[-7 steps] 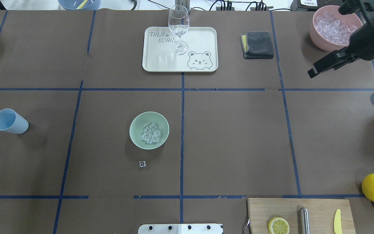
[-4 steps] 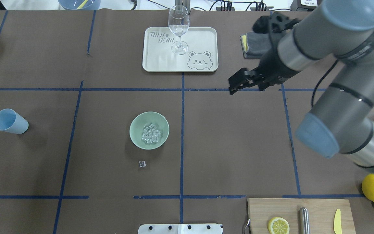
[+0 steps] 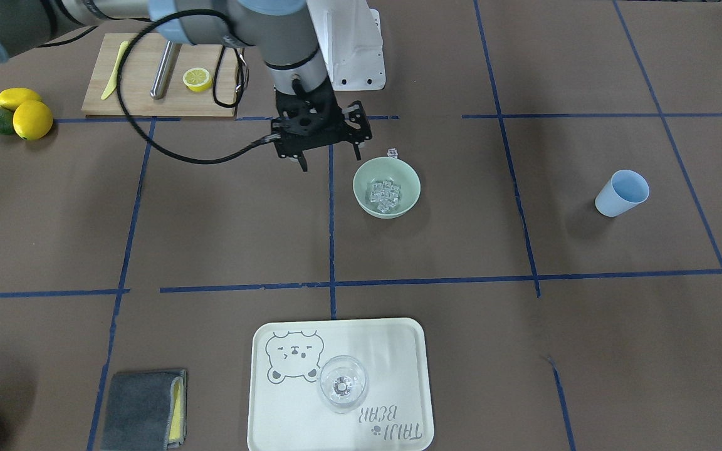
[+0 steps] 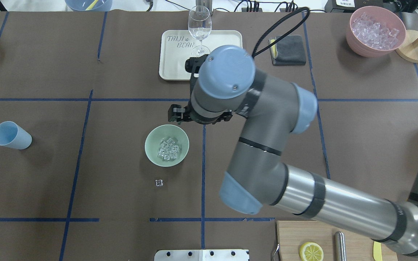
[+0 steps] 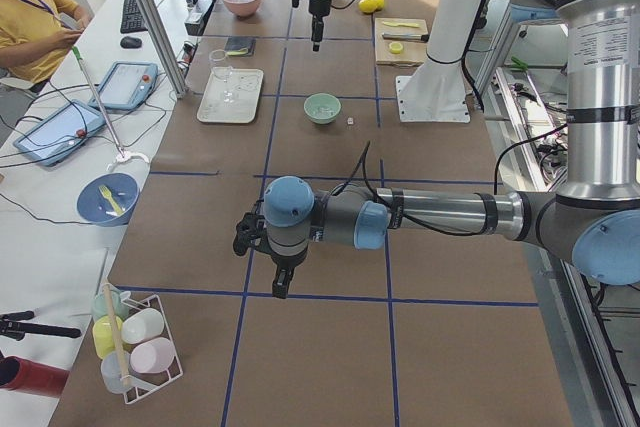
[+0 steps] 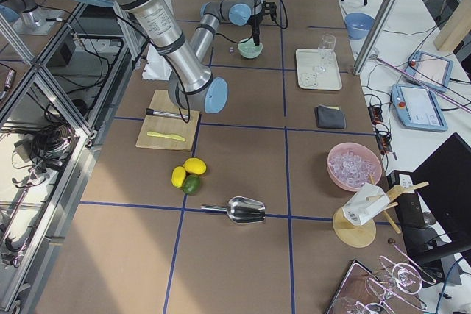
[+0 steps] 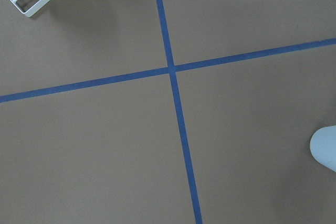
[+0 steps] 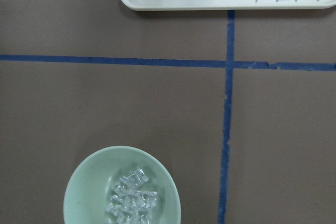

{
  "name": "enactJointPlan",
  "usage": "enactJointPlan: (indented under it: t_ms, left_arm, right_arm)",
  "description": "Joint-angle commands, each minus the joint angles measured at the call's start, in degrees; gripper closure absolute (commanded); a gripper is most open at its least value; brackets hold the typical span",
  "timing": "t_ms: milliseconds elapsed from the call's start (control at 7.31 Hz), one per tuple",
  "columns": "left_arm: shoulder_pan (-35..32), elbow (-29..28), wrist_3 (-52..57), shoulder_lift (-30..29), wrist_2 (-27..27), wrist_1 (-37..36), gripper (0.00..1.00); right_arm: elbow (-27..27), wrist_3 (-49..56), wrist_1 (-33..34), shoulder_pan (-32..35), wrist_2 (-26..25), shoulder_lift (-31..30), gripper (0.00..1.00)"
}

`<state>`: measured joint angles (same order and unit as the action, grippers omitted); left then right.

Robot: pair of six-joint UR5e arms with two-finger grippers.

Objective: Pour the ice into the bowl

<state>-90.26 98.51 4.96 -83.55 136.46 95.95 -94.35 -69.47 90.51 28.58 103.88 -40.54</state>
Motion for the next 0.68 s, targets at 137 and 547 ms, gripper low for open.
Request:
enactJointPlan:
  t_ms: [137,547]
  left_arm:
    - [0.0,-0.1,0.1,-0.1,0.0,0.2,0.00]
    - [0.1,-0.1,0.1,-0.1,0.0,0.3,0.00]
  right_arm:
    - [19.3,-3.1,-10.0,-4.6,-5.9,6.2,0.00]
    - [19.2,-2.6,-10.0,-4.7,-5.6,5.1,0.01]
